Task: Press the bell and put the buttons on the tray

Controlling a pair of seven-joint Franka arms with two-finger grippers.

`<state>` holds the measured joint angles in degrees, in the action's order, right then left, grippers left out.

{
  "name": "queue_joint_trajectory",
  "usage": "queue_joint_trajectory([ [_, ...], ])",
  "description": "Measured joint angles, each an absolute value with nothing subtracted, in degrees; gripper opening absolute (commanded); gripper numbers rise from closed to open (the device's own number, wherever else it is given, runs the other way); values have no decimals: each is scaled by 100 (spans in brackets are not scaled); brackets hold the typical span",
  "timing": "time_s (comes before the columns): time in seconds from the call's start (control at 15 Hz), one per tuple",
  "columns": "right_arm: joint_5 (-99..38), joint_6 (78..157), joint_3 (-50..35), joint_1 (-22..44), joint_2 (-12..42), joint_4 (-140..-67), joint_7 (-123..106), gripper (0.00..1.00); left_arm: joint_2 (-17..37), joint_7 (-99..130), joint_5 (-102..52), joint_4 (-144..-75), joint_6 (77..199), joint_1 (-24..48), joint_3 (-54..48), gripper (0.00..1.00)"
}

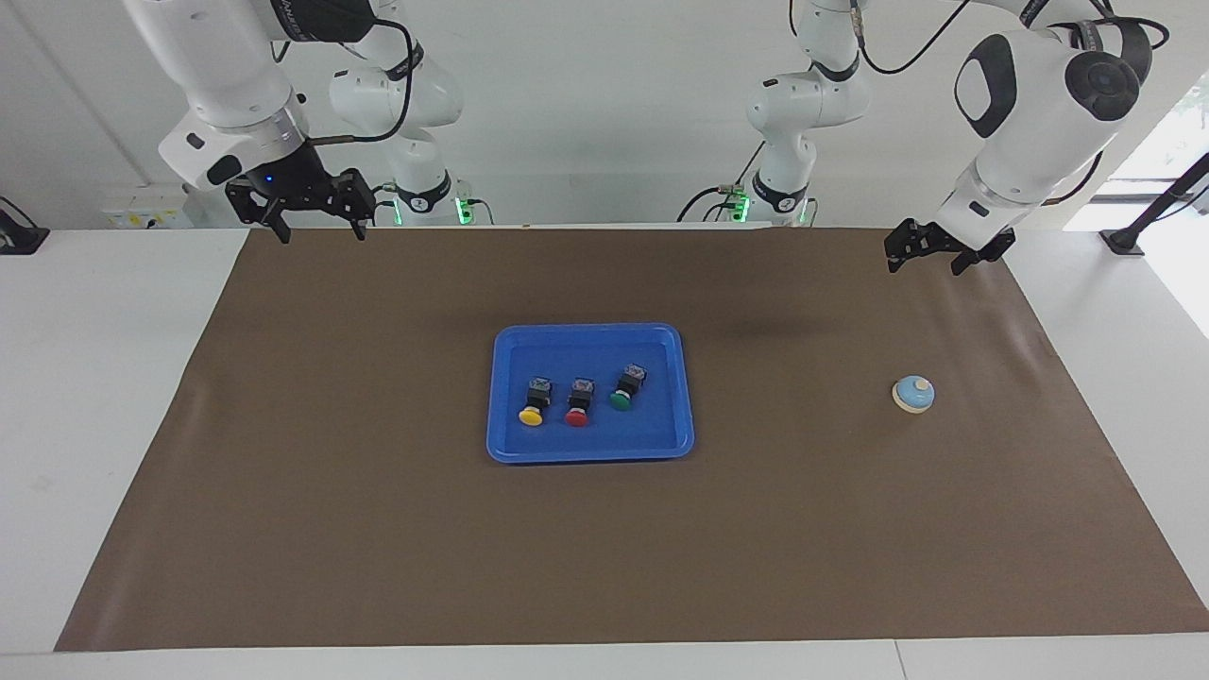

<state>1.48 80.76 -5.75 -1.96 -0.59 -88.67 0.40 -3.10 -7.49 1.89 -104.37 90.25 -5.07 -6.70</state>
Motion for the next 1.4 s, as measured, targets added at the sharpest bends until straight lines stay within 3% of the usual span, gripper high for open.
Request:
queue_joint_trajectory([
  [1.4, 147, 8076, -575, -196, -59, -8867, 40, 100, -6, -378, 189, -9721, 8935, -102, -636, 100],
])
